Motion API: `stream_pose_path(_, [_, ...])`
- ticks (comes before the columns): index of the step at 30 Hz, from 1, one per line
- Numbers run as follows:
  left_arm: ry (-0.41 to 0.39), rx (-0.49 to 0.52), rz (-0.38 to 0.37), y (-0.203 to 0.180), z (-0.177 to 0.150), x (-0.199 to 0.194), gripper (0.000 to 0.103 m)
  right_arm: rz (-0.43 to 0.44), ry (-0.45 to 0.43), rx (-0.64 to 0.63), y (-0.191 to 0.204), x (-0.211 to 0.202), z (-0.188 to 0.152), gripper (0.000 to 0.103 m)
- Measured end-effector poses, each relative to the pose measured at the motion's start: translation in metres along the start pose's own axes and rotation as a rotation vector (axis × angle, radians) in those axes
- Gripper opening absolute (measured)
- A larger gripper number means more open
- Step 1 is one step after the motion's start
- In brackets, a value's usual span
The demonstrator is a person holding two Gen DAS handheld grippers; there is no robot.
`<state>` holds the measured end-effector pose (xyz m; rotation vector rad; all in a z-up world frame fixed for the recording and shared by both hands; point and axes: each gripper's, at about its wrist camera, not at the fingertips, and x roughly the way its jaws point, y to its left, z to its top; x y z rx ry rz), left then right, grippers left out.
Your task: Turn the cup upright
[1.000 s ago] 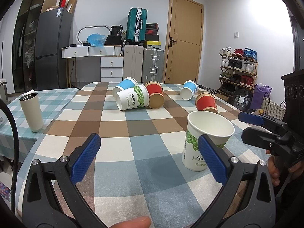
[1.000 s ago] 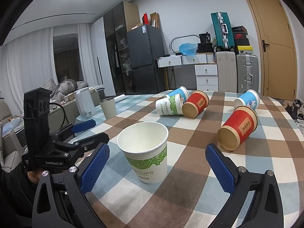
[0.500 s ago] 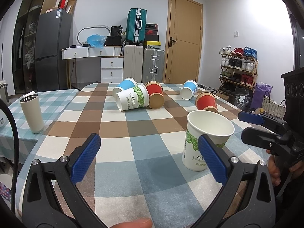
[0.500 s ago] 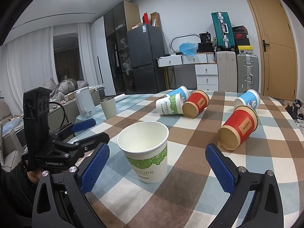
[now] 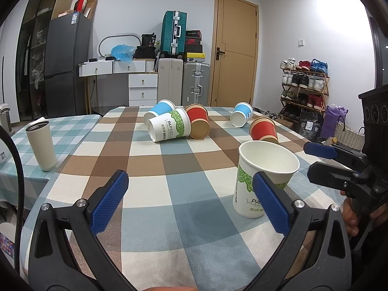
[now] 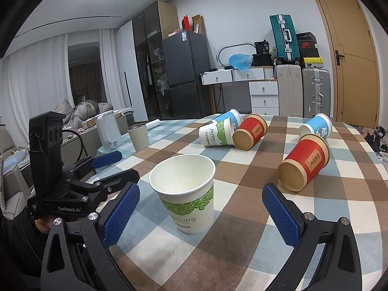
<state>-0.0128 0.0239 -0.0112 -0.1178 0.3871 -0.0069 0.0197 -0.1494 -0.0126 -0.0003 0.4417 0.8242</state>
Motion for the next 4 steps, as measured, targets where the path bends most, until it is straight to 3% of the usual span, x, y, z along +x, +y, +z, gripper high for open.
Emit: stream_pose_path(4, [0.000,0.000,-0.001,-0.0001,-0.0001,-0.0001,0.102,-0.001,0.000,-0.001,0.0000,-0.0004,-0.0001,0.103])
